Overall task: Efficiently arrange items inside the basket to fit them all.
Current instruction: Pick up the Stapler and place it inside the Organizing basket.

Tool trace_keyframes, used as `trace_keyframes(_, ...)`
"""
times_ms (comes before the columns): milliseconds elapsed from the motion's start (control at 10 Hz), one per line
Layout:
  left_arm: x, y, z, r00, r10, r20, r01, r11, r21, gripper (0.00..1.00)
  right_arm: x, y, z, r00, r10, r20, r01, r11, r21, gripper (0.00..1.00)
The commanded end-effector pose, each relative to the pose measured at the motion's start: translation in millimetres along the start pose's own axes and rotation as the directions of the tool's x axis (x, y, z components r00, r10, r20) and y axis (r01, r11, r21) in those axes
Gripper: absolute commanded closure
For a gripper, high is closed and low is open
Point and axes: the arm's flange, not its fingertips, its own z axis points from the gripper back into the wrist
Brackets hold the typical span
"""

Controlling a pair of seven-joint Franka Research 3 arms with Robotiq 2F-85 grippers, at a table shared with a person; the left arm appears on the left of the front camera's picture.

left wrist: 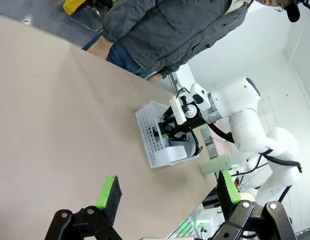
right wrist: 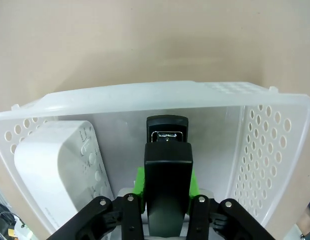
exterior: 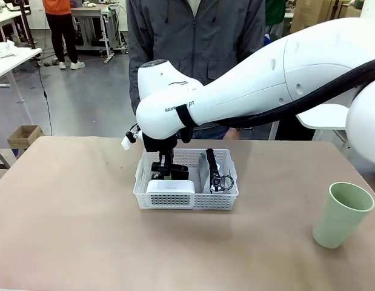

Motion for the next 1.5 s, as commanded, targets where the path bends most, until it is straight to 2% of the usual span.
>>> trace_keyframes(0, -1, -1, 3, 1.000, -0.012, -0.009, 0.012, 1.000, -0.008, 0.00, 1, -3, 5, 1.000, -0.012, -0.028, 0.011, 1.000, -0.025, 0.05)
trace_keyframes(100, -1, -1, 3, 1.000, -0.012, -0.009, 0.012, 1.000, -0.008, 0.00, 1, -3, 4, 1.000, -0.013, -0.028, 0.012, 1.000, -0.026, 0.00)
trace_keyframes(500, -1, -1, 3, 1.000, -0.012, -0.009, 0.012, 1.000, -0.008, 0.00, -3, -6, 6, 1.000, -0.022, -0.018, 0.022, 1.000, -0.014, 0.00)
trace_keyframes(800, -1, -1, 3, 1.000, -0.012, -0.009, 0.012, 1.000, -0.008, 0.00, -45, -12, 37, 0.994, -0.093, 0.063, 0.093, 0.996, 0.004, 0.00)
trace_keyframes(1000, -1, -1, 3, 1.000, -0.012, -0.009, 0.012, 1.000, -0.008, 0.00, -105, -4, 84, 0.973, -0.144, 0.183, 0.132, 0.988, 0.075, 0.00)
trace_keyframes(1100, -1, -1, 3, 1.000, -0.012, -0.009, 0.012, 1.000, -0.008, 0.00, -138, 8, 100, 0.952, -0.233, 0.199, 0.217, 0.971, 0.102, 0.00)
trace_keyframes(1200, -1, -1, 3, 1.000, -0.012, -0.009, 0.012, 1.000, -0.008, 0.00, -175, 20, 111, 0.912, -0.329, 0.245, 0.308, 0.944, 0.120, 0.00)
trace_keyframes(1300, -1, -1, 3, 1.000, -0.012, -0.009, 0.012, 1.000, -0.008, 0.00, -215, 33, 116, 0.852, -0.440, 0.285, 0.406, 0.898, 0.172, 0.00)
trace_keyframes(1400, -1, -1, 3, 1.000, -0.012, -0.009, 0.012, 1.000, -0.008, 0.00, -262, 49, 117, 0.763, -0.552, 0.336, 0.481, 0.832, 0.276, 0.00)
